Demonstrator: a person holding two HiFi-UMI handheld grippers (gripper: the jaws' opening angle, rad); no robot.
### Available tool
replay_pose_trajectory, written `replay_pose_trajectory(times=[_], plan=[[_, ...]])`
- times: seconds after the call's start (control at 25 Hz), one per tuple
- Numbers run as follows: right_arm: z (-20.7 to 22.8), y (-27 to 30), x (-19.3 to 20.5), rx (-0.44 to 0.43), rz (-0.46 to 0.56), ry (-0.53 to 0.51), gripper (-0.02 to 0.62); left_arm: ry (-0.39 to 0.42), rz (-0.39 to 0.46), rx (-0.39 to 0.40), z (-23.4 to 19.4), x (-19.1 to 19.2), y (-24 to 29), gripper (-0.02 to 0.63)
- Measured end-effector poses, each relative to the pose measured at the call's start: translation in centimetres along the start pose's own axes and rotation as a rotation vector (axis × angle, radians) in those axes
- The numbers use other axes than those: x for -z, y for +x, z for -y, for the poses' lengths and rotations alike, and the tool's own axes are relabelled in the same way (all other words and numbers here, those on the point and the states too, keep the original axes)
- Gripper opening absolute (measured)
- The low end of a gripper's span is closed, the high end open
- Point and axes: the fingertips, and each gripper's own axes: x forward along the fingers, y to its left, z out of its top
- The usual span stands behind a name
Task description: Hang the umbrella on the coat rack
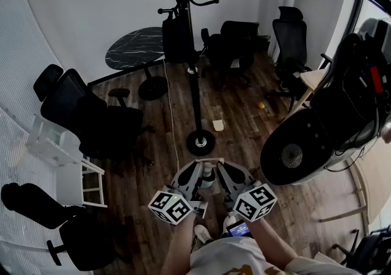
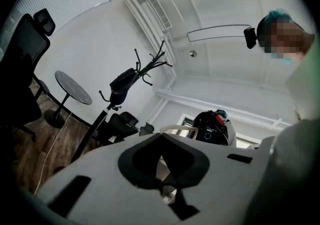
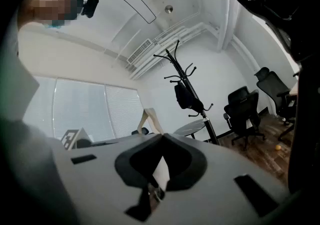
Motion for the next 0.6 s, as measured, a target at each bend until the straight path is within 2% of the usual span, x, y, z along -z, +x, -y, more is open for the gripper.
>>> replay_pose_trajectory(times=[0.32,0.6], plan=[[2.0,-0.4,-0.2,-0.022,-0.009,0.005,0.012,-0.027,-0.004,-0.033,-0.1,1.7,1.2,0.018],[2.6,0.1,-0.4,-0.059,-0.023,0.010,0.012,-0.031,0.014,-0.062,-0.5,1.7,2.1,0.018]])
